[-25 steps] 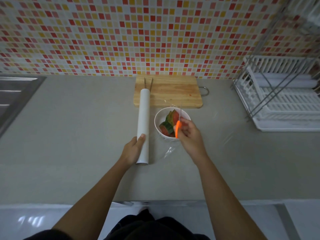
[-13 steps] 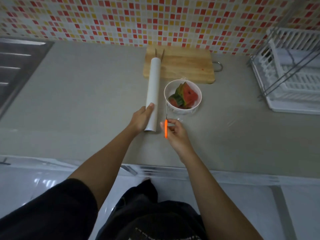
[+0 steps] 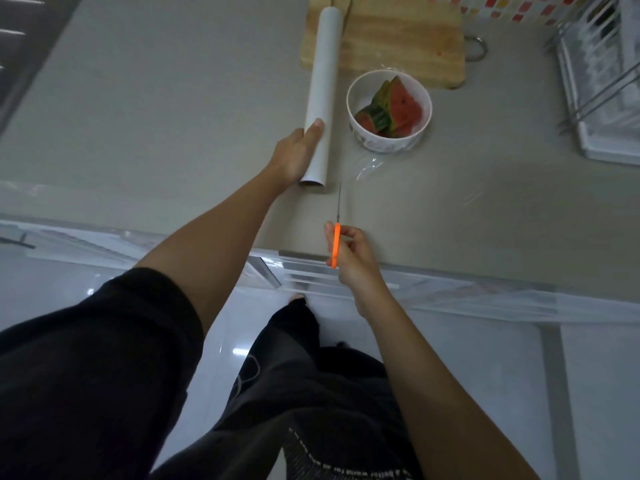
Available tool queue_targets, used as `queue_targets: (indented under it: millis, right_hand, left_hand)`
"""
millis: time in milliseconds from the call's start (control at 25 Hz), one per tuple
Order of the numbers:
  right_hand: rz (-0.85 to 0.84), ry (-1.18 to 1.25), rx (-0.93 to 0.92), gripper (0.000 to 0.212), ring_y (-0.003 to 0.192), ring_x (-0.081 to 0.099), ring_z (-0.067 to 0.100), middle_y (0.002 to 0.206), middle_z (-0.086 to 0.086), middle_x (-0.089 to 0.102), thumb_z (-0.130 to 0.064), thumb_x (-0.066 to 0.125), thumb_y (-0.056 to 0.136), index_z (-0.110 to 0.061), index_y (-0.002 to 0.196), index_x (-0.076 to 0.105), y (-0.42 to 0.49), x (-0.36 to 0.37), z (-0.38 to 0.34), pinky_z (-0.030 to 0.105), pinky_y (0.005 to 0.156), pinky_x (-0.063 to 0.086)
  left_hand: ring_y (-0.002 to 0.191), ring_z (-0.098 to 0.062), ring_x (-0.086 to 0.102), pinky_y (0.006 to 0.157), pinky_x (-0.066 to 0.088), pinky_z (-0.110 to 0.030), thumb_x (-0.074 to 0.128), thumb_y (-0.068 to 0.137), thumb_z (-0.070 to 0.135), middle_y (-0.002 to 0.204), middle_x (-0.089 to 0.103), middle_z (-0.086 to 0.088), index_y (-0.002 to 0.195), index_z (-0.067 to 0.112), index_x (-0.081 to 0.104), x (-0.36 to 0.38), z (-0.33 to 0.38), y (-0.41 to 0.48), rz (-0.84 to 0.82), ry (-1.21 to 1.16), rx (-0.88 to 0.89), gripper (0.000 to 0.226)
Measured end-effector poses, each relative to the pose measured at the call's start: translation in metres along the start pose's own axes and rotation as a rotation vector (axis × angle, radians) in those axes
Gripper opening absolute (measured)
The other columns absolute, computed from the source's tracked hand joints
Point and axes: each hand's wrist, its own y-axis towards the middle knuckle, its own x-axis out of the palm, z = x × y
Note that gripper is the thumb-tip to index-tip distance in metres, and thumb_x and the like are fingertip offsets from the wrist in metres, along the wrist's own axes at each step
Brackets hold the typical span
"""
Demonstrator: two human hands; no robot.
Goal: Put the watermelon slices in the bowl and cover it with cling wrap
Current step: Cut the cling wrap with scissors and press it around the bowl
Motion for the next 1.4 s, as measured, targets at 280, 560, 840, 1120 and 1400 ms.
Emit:
queue_targets:
  millis: [280,560,840,1120,1400]
  right_hand:
    - [-0.070,-0.069,0.144,0.047,0.063,0.050,0.004,0.078,-0.008,0.051,-0.067,0.056,0.075,-0.023,0.088,0.051,-0.001,0.005,-0.003,0.019,0.050,0.031]
    - [-0.064,0.021,0.108,0.039,0.062,0.047,0.007,0.072,-0.013,0.054,-0.058,0.057,0.081,-0.021,0.081,0.046,0.023,0.016,-0.021,0.014,0.037,0.027]
    - [-0.057,0.070,0.059,0.028,0.056,0.049,0.002,0.067,-0.014,0.055,-0.043,0.058,0.087,-0.017,0.097,0.052,0.032,0.017,-0.015,0.011,0.036,0.029]
    - [-0.103,0.117,0.101,0.031,0.054,0.053,-0.003,0.074,-0.012,0.054,-0.051,0.062,0.080,-0.023,0.088,0.052,0.040,0.011,-0.014,0.012,0.036,0.027]
    - [-0.083,0.114,0.071,0.031,0.051,0.051,-0.004,0.073,-0.009,0.051,-0.051,0.061,0.081,-0.022,0.086,0.051,0.055,0.015,-0.026,0.013,0.038,0.026]
  left_hand:
    - [0.100,-0.022,0.060,0.084,0.046,-0.033,0.038,0.084,0.068,0.113,0.061,-0.005,0.109,0.019,0.061,-0.002,0.000,-0.001,-0.023,-0.058,-0.011,0.060]
    - [0.096,-0.019,0.060,0.078,0.044,-0.029,0.038,0.083,0.068,0.113,0.061,-0.004,0.106,0.020,0.061,-0.002,-0.002,0.001,-0.037,-0.084,-0.018,0.058]
    - [0.093,-0.018,0.060,0.077,0.042,-0.030,0.038,0.085,0.067,0.109,0.061,-0.003,0.099,0.024,0.060,-0.003,-0.003,0.002,-0.049,-0.105,-0.022,0.050]
    - [0.096,-0.022,0.060,0.083,0.045,-0.034,0.038,0.086,0.066,0.110,0.062,-0.006,0.098,0.021,0.060,-0.004,-0.006,0.006,-0.055,-0.109,-0.024,0.052]
    - [0.102,-0.027,0.061,0.097,0.047,-0.044,0.038,0.081,0.069,0.113,0.064,-0.009,0.098,0.019,0.061,-0.003,-0.007,0.004,-0.077,-0.144,-0.053,0.058]
